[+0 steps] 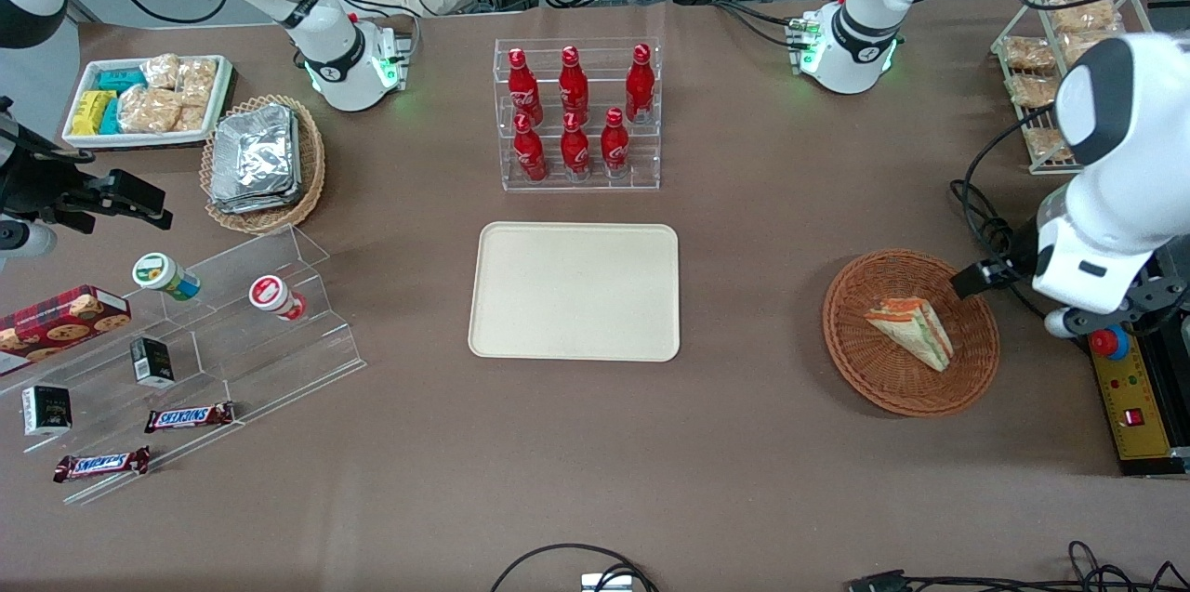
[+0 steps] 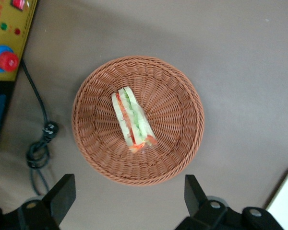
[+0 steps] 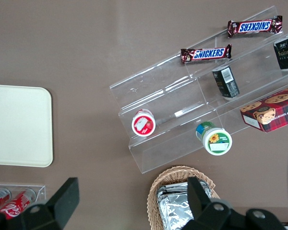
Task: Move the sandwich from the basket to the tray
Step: 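Lower the open left gripper over the sandwich in the wicker basket, then close the left gripper on the wrapped sandwich and lift it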
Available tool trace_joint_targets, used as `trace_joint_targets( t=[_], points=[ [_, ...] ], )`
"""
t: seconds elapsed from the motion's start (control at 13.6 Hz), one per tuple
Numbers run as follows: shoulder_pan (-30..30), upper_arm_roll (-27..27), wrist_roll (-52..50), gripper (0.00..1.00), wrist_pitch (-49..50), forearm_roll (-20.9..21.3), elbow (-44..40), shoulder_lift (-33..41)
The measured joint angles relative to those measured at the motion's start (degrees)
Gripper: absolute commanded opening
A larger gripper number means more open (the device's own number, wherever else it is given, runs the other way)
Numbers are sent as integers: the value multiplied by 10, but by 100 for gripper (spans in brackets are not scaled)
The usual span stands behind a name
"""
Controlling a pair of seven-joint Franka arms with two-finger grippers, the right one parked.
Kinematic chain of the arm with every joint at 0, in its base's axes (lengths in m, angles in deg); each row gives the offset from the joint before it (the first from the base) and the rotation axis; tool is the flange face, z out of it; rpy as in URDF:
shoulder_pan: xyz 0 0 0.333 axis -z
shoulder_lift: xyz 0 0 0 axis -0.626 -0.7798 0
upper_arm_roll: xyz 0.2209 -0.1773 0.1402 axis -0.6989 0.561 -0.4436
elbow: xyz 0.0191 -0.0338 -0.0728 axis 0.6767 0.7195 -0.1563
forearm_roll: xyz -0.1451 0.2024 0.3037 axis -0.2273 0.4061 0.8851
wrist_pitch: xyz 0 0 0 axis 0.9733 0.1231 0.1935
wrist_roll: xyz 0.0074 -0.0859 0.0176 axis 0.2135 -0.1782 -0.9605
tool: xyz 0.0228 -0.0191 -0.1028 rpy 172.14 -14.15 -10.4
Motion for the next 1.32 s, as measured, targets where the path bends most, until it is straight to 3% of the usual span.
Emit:
trace_joint_targets(
  t=[0.59,1.32],
  points=[
    [0,-1,-108,100,-260,0,196,-22],
    [0,-23,-116,100,-314,0,210,-72]
  ],
)
